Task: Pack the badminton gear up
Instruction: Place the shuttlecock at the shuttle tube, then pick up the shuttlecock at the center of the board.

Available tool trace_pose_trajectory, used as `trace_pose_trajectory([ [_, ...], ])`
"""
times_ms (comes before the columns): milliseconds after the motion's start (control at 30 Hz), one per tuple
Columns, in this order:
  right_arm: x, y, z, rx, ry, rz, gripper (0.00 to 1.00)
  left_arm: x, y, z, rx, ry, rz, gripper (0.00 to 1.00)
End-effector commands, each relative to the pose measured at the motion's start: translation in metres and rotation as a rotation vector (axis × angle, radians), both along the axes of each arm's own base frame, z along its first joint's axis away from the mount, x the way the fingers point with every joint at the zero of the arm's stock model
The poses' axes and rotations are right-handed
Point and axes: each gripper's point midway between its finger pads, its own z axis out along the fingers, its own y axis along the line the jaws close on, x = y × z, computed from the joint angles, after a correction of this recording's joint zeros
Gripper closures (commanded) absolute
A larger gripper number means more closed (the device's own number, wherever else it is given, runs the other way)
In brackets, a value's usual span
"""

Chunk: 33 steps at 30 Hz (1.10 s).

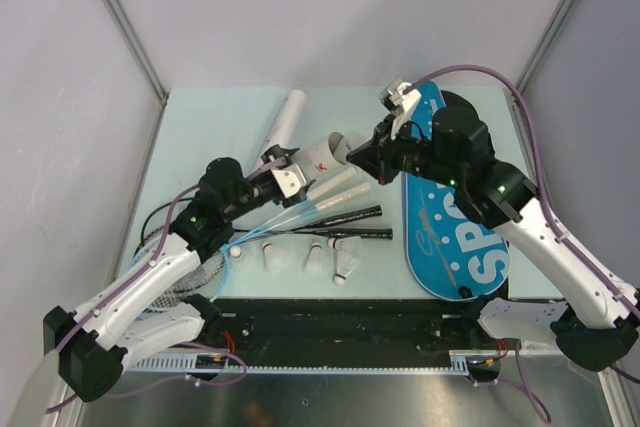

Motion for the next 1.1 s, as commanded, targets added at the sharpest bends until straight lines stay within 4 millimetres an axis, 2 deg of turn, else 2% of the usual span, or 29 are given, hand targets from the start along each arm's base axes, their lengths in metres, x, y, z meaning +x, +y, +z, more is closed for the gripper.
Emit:
trace_pose_trajectory([
  [0, 0.009, 0.022, 0.017, 0.089, 0.022, 0.024, 1.0, -0.013, -0.009, 0.033, -0.039, -0.101, -0.086, 0.66],
  [33, 0.012, 0.026, 0.015, 0.118, 0.076, 0.022, 1.0, -0.015, -0.009, 0.034, -0.044, -0.099, -0.095, 0.66],
  [67, 0.009, 0.034, 0.023, 0.174, 0.087, 0.07, 1.0, -0.019, -0.011, 0.034, -0.052, -0.091, -0.111, 0.66],
  [100, 0.016, 0.034, 0.018, 0.194, 0.124, 0.068, 0.86, -0.02, -0.011, 0.035, -0.056, -0.09, -0.116, 0.66],
  [133, 0.013, 0.036, 0.02, 0.254, 0.204, 0.088, 0.7, -0.02, -0.011, 0.036, -0.06, -0.09, -0.117, 0.66],
  [167, 0.002, 0.039, 0.035, 0.317, 0.2, 0.204, 0.55, -0.021, -0.011, 0.037, -0.068, -0.087, -0.115, 0.66],
  [200, 0.01, 0.027, 0.026, 0.339, 0.235, 0.195, 0.42, -0.018, -0.009, 0.039, -0.072, -0.093, -0.097, 0.66],
  [233, 0.0, 0.014, 0.04, 0.392, 0.212, 0.209, 0.26, -0.017, -0.007, 0.039, -0.076, -0.089, -0.081, 0.66],
  [267, -0.007, 0.004, 0.058, 0.451, 0.155, 0.227, 0.21, -0.014, -0.006, 0.04, -0.083, -0.087, -0.061, 0.67],
  [300, -0.006, -0.005, 0.053, 0.451, 0.142, 0.199, 0.16, -0.007, 0.0, 0.041, -0.084, -0.091, -0.013, 0.67],
  [333, -0.013, -0.019, 0.064, 0.455, 0.084, 0.171, 0.16, -0.002, 0.004, 0.041, -0.086, -0.094, 0.022, 0.67],
  [367, -0.006, -0.026, 0.05, 0.42, 0.114, 0.087, 0.16, 0.004, 0.01, 0.043, -0.099, -0.093, 0.073, 0.67],
  [400, -0.002, -0.032, 0.042, 0.367, 0.063, 0.043, 0.15, 0.014, 0.018, 0.044, -0.1, -0.095, 0.145, 0.68],
  [467, 0.002, -0.039, 0.014, 0.305, 0.087, -0.048, 0.14, 0.02, 0.027, 0.049, -0.105, -0.105, 0.207, 0.69],
  [533, 0.004, -0.041, -0.009, 0.249, 0.085, -0.081, 0.14, 0.023, 0.035, 0.051, -0.107, -0.114, 0.253, 0.69],
  [600, 0.004, -0.033, -0.048, 0.177, 0.127, -0.107, 0.14, 0.025, 0.04, 0.054, -0.116, -0.123, 0.282, 0.69],
  [633, 0.001, -0.026, -0.062, 0.135, 0.124, -0.09, 0.15, 0.026, 0.043, 0.056, -0.121, -0.126, 0.299, 0.69],
  [700, -0.008, -0.001, -0.106, 0.042, 0.17, -0.06, 0.18, 0.03, 0.056, 0.063, -0.146, -0.139, 0.375, 0.69],
  [733, -0.012, 0.01, -0.121, 0.01, 0.178, -0.032, 0.22, 0.031, 0.06, 0.067, -0.158, -0.149, 0.398, 0.69],
  [767, -0.012, 0.022, -0.126, 0.02, 0.164, -0.012, 0.24, 0.031, 0.072, 0.073, -0.184, -0.164, 0.454, 0.69],
  [800, -0.022, 0.041, -0.158, -0.034, 0.201, 0.025, 0.27, 0.031, 0.077, 0.081, -0.213, -0.182, 0.479, 0.69],
  [833, -0.023, 0.049, -0.17, -0.056, 0.192, 0.035, 0.29, 0.031, 0.084, 0.084, -0.227, -0.192, 0.512, 0.69],
  [867, -0.025, 0.062, -0.172, -0.048, 0.145, 0.062, 0.3, 0.03, 0.097, 0.091, -0.255, -0.208, 0.572, 0.69],
  [900, -0.039, 0.072, -0.193, -0.103, 0.132, 0.095, 0.3, 0.029, 0.104, 0.098, -0.283, -0.23, 0.604, 0.69],
  [933, -0.045, 0.078, -0.212, -0.17, 0.1, 0.101, 0.28, 0.029, 0.109, 0.095, -0.284, -0.235, 0.626, 0.69],
  [967, -0.039, 0.078, -0.22, -0.235, 0.006, 0.071, 0.26, 0.026, 0.115, 0.099, -0.302, -0.25, 0.642, 0.69],
  [1000, -0.043, 0.08, -0.23, -0.285, -0.028, 0.077, 0.25, 0.024, 0.12, 0.102, -0.32, -0.26, 0.662, 0.69],
  [1033, -0.056, 0.089, -0.243, -0.327, -0.036, 0.098, 0.24, 0.023, 0.122, 0.1, -0.323, -0.264, 0.667, 0.69],
  [1067, -0.053, 0.085, -0.248, -0.387, -0.099, 0.082, 0.24, 0.021, 0.123, 0.102, -0.327, -0.274, 0.667, 0.68],
])
